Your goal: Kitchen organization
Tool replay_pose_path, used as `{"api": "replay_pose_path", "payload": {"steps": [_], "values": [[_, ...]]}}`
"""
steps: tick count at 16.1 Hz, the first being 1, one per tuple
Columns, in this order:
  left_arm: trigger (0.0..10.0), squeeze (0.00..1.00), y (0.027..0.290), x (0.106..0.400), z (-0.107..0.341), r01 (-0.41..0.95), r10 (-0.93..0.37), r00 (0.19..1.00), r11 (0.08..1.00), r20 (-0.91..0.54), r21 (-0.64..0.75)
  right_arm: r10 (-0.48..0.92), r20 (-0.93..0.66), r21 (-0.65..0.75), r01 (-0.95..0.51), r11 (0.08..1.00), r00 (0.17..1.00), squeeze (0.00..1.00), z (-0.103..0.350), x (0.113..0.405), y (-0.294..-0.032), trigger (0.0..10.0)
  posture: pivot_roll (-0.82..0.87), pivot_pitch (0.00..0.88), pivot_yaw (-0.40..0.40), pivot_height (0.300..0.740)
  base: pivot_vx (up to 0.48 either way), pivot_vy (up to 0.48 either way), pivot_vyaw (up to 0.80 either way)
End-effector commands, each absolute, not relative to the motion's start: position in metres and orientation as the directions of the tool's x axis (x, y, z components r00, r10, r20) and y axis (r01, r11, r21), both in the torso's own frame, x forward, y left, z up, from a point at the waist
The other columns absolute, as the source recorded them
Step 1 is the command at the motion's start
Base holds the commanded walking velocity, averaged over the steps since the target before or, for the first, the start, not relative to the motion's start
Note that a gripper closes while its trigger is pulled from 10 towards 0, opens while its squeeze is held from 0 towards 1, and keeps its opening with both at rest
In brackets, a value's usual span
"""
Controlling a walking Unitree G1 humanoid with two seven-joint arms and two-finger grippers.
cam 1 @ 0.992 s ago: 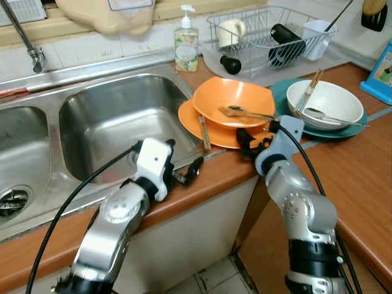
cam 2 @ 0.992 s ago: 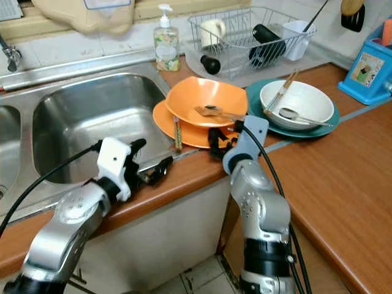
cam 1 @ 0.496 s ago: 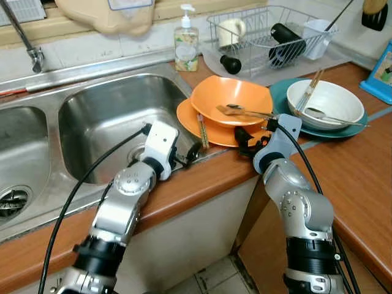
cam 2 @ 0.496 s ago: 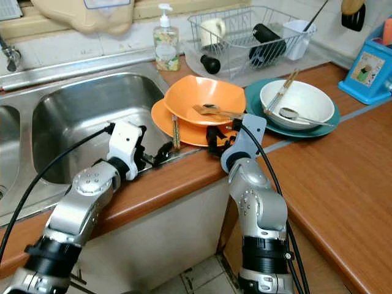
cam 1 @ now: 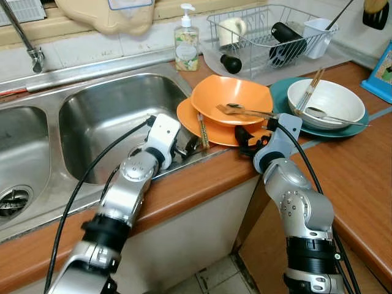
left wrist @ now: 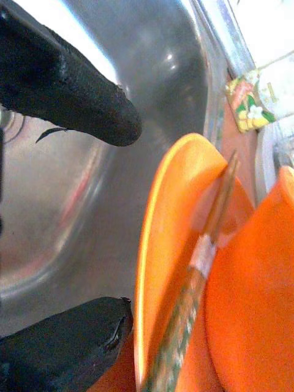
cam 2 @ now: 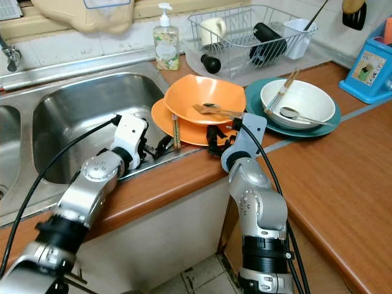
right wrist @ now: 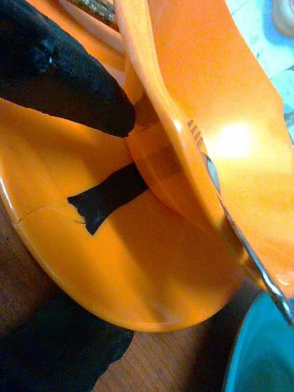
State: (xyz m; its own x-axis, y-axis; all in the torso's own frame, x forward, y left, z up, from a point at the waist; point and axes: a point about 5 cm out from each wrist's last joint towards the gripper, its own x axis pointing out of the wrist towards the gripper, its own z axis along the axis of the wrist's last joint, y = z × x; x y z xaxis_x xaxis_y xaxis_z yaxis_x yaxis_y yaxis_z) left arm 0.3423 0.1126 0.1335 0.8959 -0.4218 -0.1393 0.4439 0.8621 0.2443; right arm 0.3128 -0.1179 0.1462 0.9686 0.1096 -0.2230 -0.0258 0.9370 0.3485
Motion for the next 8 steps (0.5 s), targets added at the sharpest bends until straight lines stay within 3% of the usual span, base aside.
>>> {"api": "replay_pose_path", "payload": {"steps": [1, 8], "values": [[10.0, 0.00, 0.117, 0.348, 0.139, 0.423, -0.406, 0.906, 0.868, -0.118, 0.262, 0.134, -0.257, 0.349, -0.038, 0.936, 0.957, 0.00, 0.141, 0.314, -0.111, 10.0, -0.04, 0.000, 0.055, 0.740, 0.000, 0.000, 0.00], [10.0, 0.00, 0.123, 0.370, 0.150, 0.404, -0.391, 0.914, 0.861, -0.105, 0.310, 0.143, -0.303, 0.314, -0.043, 0.949, 0.942, 0.00, 0.137, 0.316, -0.105, 10.0, -0.04, 0.000, 0.053, 0.740, 0.000, 0.000, 0.00]]}}
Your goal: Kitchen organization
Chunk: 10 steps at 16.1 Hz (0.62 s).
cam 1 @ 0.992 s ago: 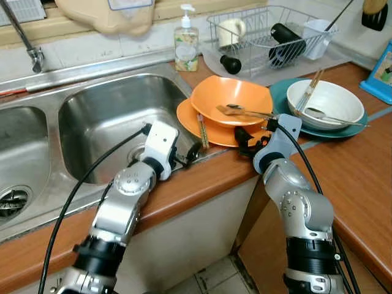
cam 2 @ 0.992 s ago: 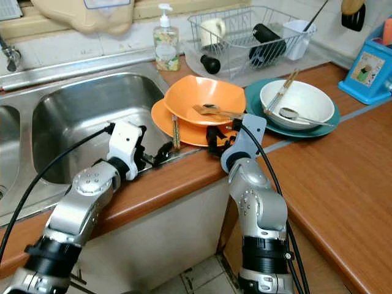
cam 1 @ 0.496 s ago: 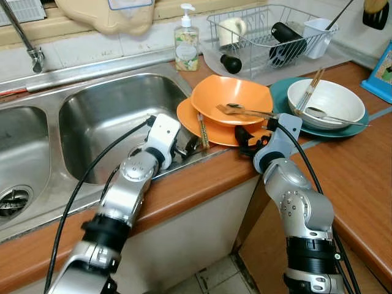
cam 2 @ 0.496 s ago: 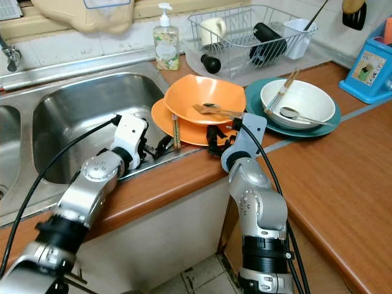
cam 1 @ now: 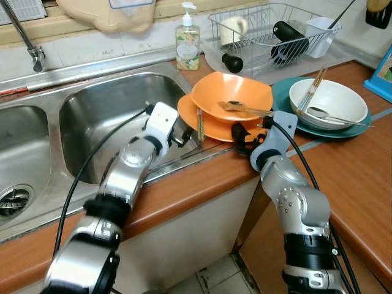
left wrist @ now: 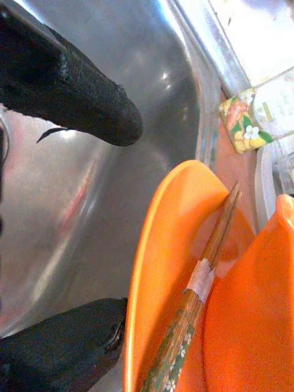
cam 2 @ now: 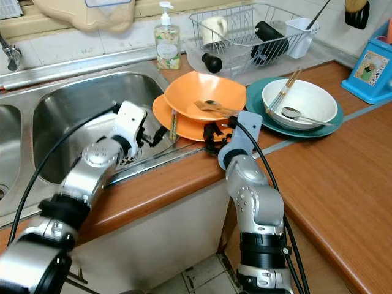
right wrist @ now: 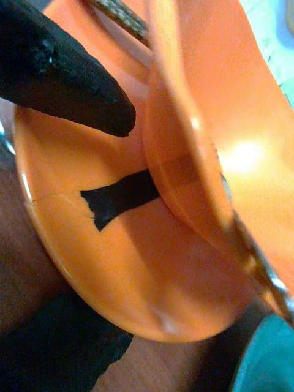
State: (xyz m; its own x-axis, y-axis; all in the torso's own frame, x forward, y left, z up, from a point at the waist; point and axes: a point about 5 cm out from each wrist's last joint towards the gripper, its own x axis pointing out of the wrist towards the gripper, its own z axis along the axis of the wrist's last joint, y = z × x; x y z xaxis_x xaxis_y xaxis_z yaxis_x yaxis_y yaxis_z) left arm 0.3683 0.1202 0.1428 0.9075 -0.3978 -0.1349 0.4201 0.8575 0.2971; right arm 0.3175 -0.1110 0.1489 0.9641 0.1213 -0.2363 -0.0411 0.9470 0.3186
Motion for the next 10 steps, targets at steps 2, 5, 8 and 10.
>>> {"api": "replay_pose_path", "payload": {"steps": [2, 5, 8, 10], "values": [[10.0, 0.00, 0.122, 0.378, 0.152, 0.401, -0.386, 0.916, 0.858, -0.112, 0.321, 0.158, -0.313, 0.305, -0.059, 0.951, 0.937, 0.00, 0.137, 0.317, -0.100, 10.0, -0.04, 0.000, 0.052, 0.740, 0.000, 0.000, 0.00], [10.0, 0.00, 0.121, 0.386, 0.153, 0.394, -0.372, 0.919, 0.857, -0.129, 0.332, 0.178, -0.323, 0.289, -0.082, 0.954, 0.930, 0.00, 0.136, 0.318, -0.097, 10.0, -0.05, 0.000, 0.053, 0.740, 0.000, 0.000, 0.00], [10.0, 0.00, 0.124, 0.388, 0.146, 0.385, -0.352, 0.923, 0.856, -0.157, 0.345, 0.182, -0.318, 0.250, -0.103, 0.963, 0.931, 0.00, 0.136, 0.313, -0.101, 10.0, -0.05, 0.000, 0.062, 0.740, 0.000, 0.000, 0.00], [10.0, 0.00, 0.129, 0.386, 0.140, 0.389, -0.352, 0.921, 0.854, -0.165, 0.346, 0.202, -0.283, 0.221, -0.141, 0.965, 0.938, 0.00, 0.141, 0.306, -0.106, 10.0, -0.06, 0.000, 0.062, 0.740, 0.000, 0.000, 0.00]]}}
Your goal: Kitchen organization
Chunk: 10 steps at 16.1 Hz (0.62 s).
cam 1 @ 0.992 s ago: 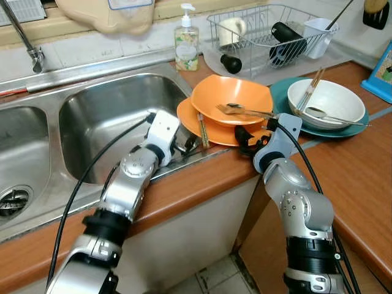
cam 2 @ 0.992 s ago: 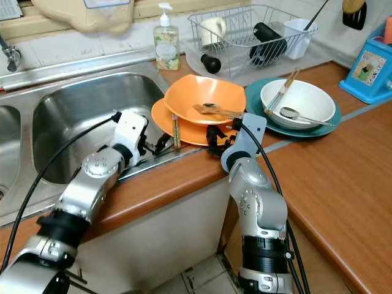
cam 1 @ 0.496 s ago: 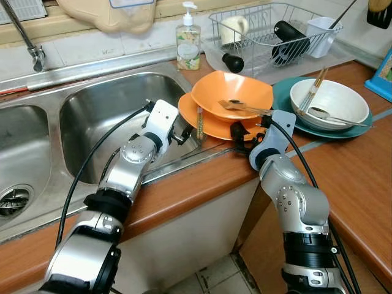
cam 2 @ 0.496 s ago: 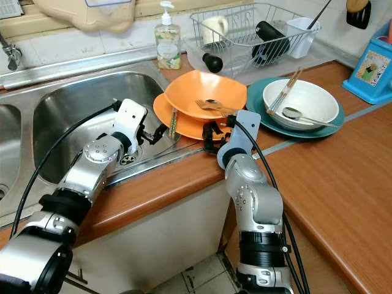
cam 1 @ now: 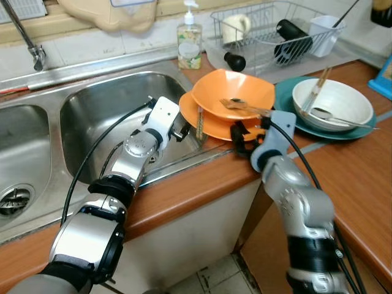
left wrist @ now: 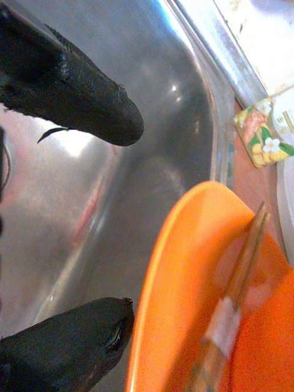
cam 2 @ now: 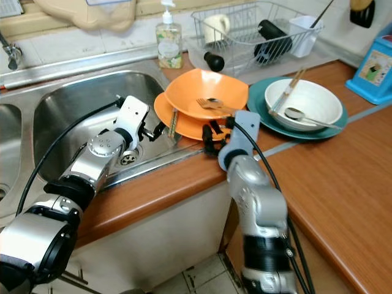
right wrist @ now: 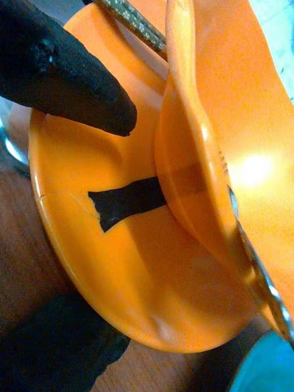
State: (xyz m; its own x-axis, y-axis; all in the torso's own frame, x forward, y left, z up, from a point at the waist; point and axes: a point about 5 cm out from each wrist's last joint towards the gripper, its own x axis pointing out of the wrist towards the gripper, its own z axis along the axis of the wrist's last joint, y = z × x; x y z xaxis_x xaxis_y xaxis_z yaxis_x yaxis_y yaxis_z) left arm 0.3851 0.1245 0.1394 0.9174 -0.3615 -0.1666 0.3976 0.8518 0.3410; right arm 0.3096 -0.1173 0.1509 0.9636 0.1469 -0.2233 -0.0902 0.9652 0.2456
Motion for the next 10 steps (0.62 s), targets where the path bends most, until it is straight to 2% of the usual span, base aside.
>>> {"api": "replay_pose_path", "payload": {"steps": [1, 8, 10], "values": [[10.0, 0.00, 0.132, 0.384, 0.138, 0.391, -0.354, 0.920, 0.854, -0.166, 0.344, 0.220, -0.270, 0.221, -0.162, 0.962, 0.937, 0.00, 0.143, 0.301, -0.108, 10.0, -0.06, 0.000, 0.061, 0.740, 0.000, 0.000, 0.00], [10.0, 0.00, 0.152, 0.370, 0.129, 0.389, -0.370, 0.921, 0.878, -0.120, 0.278, 0.282, -0.241, 0.189, -0.240, 0.952, 0.929, 0.00, 0.148, 0.276, -0.122, 10.0, -0.05, 0.000, 0.037, 0.740, 0.000, 0.000, 0.00], [10.0, 0.00, 0.153, 0.367, 0.131, 0.383, -0.369, 0.924, 0.893, -0.100, 0.235, 0.233, -0.278, 0.206, -0.180, 0.962, 0.932, 0.00, 0.142, 0.276, -0.129, 10.0, -0.04, 0.000, 0.029, 0.740, 0.000, 0.000, 0.00]]}}
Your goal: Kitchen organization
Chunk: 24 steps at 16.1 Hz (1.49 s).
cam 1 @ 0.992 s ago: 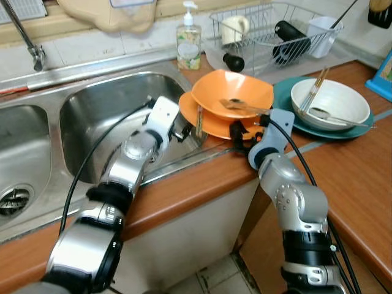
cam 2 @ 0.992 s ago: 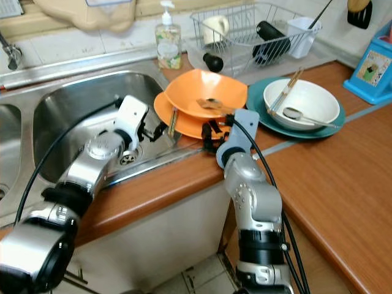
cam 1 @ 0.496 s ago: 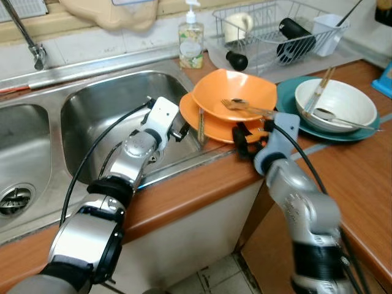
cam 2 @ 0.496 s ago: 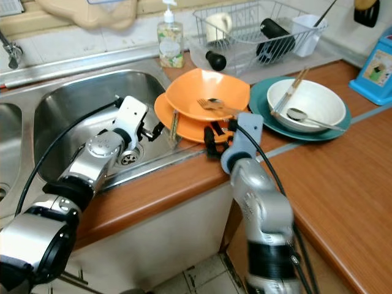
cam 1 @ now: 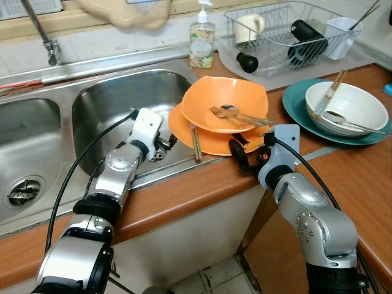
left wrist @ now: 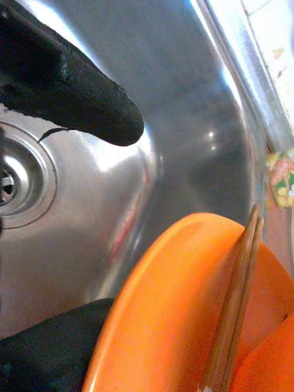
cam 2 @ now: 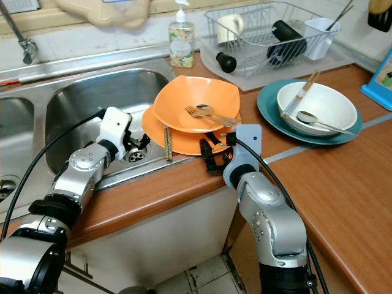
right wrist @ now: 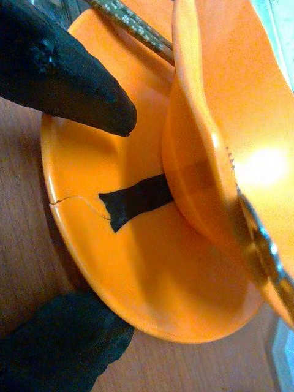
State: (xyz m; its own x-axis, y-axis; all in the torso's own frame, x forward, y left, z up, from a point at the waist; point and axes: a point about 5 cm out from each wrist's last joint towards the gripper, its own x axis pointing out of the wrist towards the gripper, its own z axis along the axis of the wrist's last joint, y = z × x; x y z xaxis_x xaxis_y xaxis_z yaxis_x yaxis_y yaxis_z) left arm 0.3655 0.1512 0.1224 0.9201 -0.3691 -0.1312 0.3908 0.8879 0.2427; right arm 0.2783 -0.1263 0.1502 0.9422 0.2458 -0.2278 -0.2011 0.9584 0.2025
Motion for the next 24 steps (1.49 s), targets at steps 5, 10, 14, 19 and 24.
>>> {"api": "replay_pose_path", "payload": {"steps": [5, 10, 14, 19, 24], "values": [[10.0, 0.00, 0.127, 0.371, 0.138, 0.422, -0.416, 0.907, 0.889, -0.071, 0.178, 0.057, -0.322, 0.282, 0.038, 0.959, 0.945, 0.00, 0.137, 0.283, -0.154, 10.0, -0.05, 0.000, 0.042, 0.740, 0.000, 0.000, 0.00], [10.0, 0.00, 0.111, 0.381, 0.147, 0.429, -0.424, 0.903, 0.887, -0.068, 0.172, 0.031, -0.300, 0.265, 0.052, 0.963, 0.953, 0.00, 0.143, 0.284, -0.160, 10.0, -0.08, 0.000, 0.057, 0.740, 0.000, 0.000, 0.00], [10.0, 0.00, 0.108, 0.385, 0.148, 0.425, -0.414, 0.905, 0.884, -0.097, 0.194, 0.066, -0.288, 0.214, -0.003, 0.977, 0.955, 0.00, 0.146, 0.279, -0.157, 10.0, -0.09, 0.000, 0.063, 0.740, 0.000, 0.000, 0.00], [10.0, 0.00, 0.111, 0.386, 0.135, 0.420, -0.377, 0.905, 0.865, -0.196, 0.275, 0.035, -0.299, 0.061, -0.017, 0.998, 0.953, 0.00, 0.146, 0.272, -0.164, 10.0, -0.10, 0.000, 0.075, 0.740, 0.000, 0.000, 0.00], [10.0, 0.00, 0.111, 0.390, 0.139, 0.396, -0.348, 0.916, 0.867, -0.202, 0.301, 0.055, -0.264, 0.059, -0.041, 0.997, 0.963, 0.00, 0.150, 0.273, -0.169, 10.0, -0.11, 0.000, 0.075, 0.740, 0.000, 0.000, 0.00]]}}
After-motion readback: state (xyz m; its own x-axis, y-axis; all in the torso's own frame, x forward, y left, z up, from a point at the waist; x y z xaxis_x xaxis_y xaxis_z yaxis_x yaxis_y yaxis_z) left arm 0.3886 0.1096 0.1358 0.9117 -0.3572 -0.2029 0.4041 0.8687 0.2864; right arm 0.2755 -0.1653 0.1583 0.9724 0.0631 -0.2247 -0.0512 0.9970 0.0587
